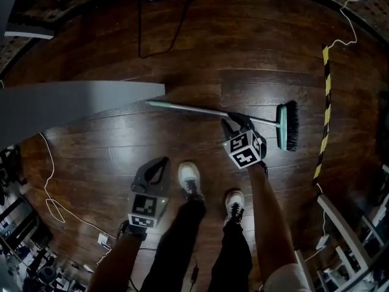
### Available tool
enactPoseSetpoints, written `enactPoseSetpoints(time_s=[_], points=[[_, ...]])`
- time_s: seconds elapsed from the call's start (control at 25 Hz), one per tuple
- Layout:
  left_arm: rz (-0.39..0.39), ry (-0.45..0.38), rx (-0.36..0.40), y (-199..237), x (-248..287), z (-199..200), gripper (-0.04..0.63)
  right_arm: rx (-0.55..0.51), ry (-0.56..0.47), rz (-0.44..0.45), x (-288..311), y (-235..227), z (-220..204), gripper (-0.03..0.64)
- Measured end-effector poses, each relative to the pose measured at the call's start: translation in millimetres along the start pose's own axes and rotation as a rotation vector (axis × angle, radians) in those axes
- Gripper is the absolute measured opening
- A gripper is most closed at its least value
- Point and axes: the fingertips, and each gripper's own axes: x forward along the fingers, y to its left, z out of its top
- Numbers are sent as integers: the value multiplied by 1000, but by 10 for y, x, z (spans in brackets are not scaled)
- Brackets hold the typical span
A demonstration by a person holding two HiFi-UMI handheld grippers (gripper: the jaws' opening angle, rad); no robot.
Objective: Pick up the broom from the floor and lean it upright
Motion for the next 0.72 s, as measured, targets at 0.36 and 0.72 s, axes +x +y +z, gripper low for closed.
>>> enactPoseSetpoints(time_s=[0.36, 0.72], points=[[-30, 3, -20, 14, 164, -309, 2, -172, 156, 63, 788, 225, -433, 111], [52, 6, -49, 278, 590, -649, 2, -191, 142, -7, 1161, 239, -586, 133]])
